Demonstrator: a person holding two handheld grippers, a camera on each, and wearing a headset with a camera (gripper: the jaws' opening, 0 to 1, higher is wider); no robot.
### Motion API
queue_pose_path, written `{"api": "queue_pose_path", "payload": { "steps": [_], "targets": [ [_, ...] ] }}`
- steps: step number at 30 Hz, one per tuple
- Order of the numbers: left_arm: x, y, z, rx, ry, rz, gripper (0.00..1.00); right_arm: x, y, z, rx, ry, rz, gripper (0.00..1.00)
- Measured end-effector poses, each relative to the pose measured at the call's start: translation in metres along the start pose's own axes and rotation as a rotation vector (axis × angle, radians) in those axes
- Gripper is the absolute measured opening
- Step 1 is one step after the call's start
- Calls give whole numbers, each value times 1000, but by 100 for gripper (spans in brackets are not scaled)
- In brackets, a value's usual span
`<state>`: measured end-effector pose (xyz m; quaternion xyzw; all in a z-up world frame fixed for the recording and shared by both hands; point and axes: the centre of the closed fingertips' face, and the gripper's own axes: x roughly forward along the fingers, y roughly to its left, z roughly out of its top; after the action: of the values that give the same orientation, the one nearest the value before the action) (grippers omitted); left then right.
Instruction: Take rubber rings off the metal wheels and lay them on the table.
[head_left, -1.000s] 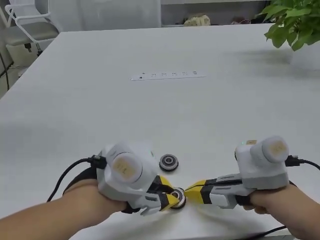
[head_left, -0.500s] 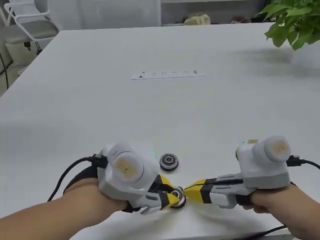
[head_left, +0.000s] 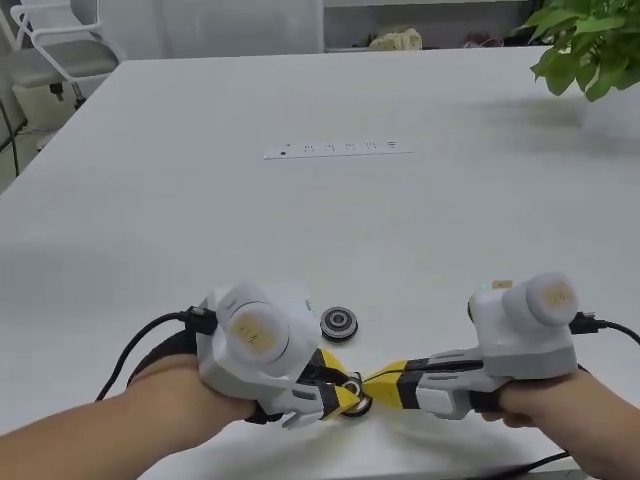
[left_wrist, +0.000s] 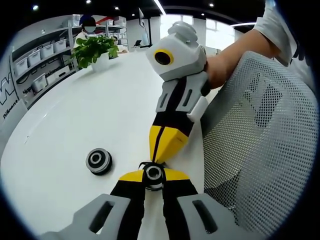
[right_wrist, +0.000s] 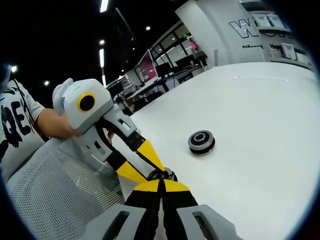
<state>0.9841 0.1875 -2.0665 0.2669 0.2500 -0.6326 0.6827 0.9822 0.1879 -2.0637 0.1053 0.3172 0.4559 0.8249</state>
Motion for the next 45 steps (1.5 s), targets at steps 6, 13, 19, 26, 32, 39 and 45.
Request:
{"api": "queue_pose_path", "payload": {
  "steps": [6,13,19,26,32,39,45],
  "targets": [
    [0,0,0,-2,0,0,7,0,1,0,-1,-1,5,0],
    [0,0,0,-3,-2,-1,7,1,3,1,10,-8,15,0],
    [1,0,1,-4,-4,1,7,1,25,11,53,-59,137,0],
    [1,1,1,-8,-6,4,7,0,15,9,29,-44,69,0],
    [1,1,2,-5,-13,3,7,-2,5,7,27,-44,31,0],
    [2,1,2,-10,-25,-5,7,-2,0,5,22,-38,12,0],
    [2,1,3,21,-20,-3,9,-3,-2,7,26,-45,8,0]
  ]
}}
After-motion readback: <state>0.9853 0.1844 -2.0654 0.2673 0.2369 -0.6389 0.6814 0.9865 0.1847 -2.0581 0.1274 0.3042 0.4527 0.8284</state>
